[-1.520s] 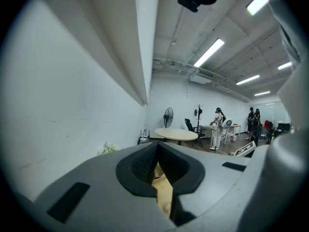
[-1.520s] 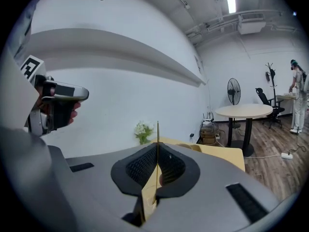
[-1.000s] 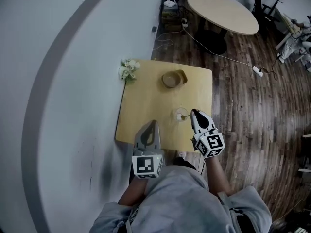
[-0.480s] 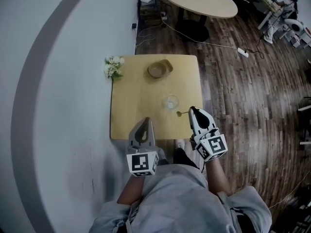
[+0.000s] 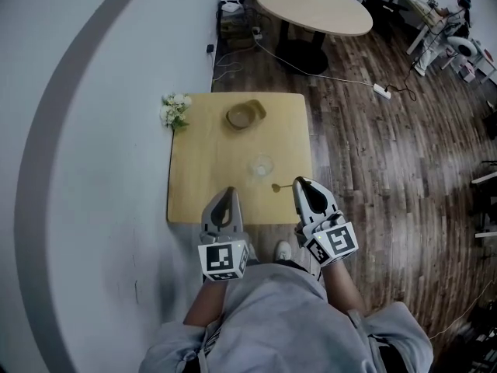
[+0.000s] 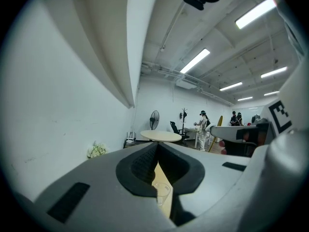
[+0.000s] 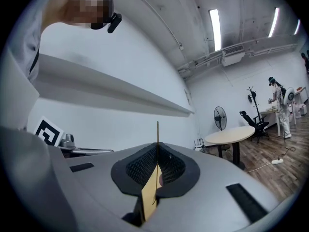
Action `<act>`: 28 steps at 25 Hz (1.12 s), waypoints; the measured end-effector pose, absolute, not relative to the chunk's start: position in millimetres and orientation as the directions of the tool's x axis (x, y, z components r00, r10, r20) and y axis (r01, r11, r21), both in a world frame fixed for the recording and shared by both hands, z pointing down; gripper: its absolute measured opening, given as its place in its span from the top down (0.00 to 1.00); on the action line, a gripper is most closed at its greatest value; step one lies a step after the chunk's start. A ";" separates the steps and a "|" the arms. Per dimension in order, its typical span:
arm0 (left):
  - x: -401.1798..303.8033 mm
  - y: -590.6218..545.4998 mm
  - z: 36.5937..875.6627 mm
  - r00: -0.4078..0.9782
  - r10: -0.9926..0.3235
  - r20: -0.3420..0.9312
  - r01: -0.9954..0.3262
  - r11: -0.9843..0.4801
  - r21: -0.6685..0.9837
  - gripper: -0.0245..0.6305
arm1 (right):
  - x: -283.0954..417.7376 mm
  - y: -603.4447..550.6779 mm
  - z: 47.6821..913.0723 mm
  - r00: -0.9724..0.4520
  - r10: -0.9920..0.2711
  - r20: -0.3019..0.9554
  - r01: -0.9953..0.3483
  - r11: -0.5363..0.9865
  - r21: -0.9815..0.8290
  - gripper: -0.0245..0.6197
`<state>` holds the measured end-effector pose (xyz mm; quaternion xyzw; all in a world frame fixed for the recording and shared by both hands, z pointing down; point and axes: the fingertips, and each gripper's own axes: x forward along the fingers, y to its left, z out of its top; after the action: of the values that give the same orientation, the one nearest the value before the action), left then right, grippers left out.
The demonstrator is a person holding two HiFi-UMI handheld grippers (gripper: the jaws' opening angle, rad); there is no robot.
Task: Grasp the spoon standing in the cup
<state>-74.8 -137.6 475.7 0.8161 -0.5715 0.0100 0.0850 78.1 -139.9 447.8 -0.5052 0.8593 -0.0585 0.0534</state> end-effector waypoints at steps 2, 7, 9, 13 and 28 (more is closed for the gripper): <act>-70.3 -135.1 472.3 0.325 -0.939 0.109 -0.941 -0.311 0.132 0.96 | 81.0 -137.4 447.0 -0.502 -0.864 -0.032 -0.852 0.500 -0.155 0.96; -53.9 -131.1 466.1 0.302 -0.948 0.101 -0.950 -0.290 0.118 0.96 | 94.0 -140.1 445.4 -0.505 -0.862 -0.042 -0.851 0.505 -0.141 0.96; -49.5 -127.8 464.4 0.298 -0.949 0.101 -0.951 -0.287 0.113 0.96 | 97.4 -139.6 445.1 -0.508 -0.860 -0.047 -0.848 0.509 -0.144 0.96; -48.7 -125.0 463.4 0.281 -0.954 0.105 -0.957 -0.271 0.102 0.96 | 100.5 -140.4 442.5 -0.516 -0.854 -0.060 -0.840 0.519 -0.159 0.96; -40.7 -118.2 456.5 0.283 -0.954 0.097 -0.957 -0.275 0.090 0.96 | 110.4 -133.3 437.8 -0.508 -0.858 -0.069 -0.843 0.512 -0.166 0.96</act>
<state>-40.7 -118.2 456.5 0.7983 -0.5986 0.0118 0.0650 110.4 -133.3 437.8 -0.4906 0.8667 -0.0552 0.0712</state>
